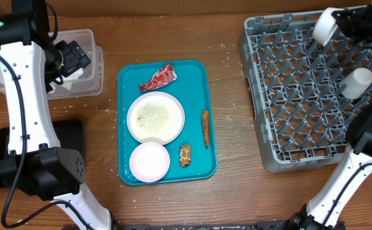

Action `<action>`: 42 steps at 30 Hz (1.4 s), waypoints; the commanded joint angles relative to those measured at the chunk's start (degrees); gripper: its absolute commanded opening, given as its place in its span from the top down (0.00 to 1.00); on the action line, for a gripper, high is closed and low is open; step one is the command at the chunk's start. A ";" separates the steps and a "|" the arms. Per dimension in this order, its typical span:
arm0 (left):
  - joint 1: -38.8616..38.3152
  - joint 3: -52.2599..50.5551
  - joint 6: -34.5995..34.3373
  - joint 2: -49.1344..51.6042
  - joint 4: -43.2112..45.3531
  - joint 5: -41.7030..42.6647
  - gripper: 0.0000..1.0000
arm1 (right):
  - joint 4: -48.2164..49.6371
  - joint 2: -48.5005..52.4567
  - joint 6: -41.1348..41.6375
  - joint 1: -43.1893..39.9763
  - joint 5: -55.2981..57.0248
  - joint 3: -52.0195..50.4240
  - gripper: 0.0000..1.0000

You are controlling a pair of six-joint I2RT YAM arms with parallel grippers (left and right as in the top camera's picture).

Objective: Sort waste into correct bins and load items into the dishwasher
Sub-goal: 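Carry the bowl right and set it into the dish rack, then release the bowl and raise the right gripper out of the rack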

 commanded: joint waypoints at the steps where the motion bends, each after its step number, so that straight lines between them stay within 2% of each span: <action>1: -0.04 0.24 1.11 -0.24 0.09 -0.57 0.00 | -0.59 1.22 1.03 -3.04 -1.03 1.92 0.96; 7: -0.04 0.24 1.11 -0.24 0.07 -0.57 0.00 | -2.36 -0.90 1.14 -5.55 -0.28 1.92 0.90; 15: -0.04 0.24 1.09 -0.24 0.07 -0.57 0.00 | -11.54 -5.46 -0.66 -8.33 11.32 1.95 0.71; 20: -0.04 0.24 1.11 -0.24 0.07 -0.57 0.00 | -17.59 -9.70 -0.85 -9.03 22.91 1.95 0.55; 25: -0.04 0.24 1.11 -0.24 0.07 -0.57 0.00 | -20.48 -14.69 -1.09 -9.18 32.09 1.95 0.52; 33: -0.04 0.24 1.11 -0.24 0.07 -0.57 0.00 | -25.16 -22.01 -2.62 -6.73 39.82 1.95 0.52; 36: -0.04 0.24 1.09 -0.24 0.07 -0.57 0.00 | -27.10 -23.45 -5.40 -4.33 39.36 1.95 0.50; 37: -0.04 0.24 1.11 -0.24 0.09 -0.57 0.00 | -27.82 -23.78 -6.75 -2.91 38.47 1.95 0.46; 39: -0.04 0.24 1.09 -0.24 0.09 -0.57 0.00 | -29.24 -23.89 -10.05 -0.11 34.36 1.92 0.30; 42: -0.13 0.24 1.11 -0.24 0.07 -0.57 0.00 | -33.33 -23.89 -14.71 6.38 24.09 1.92 0.27</action>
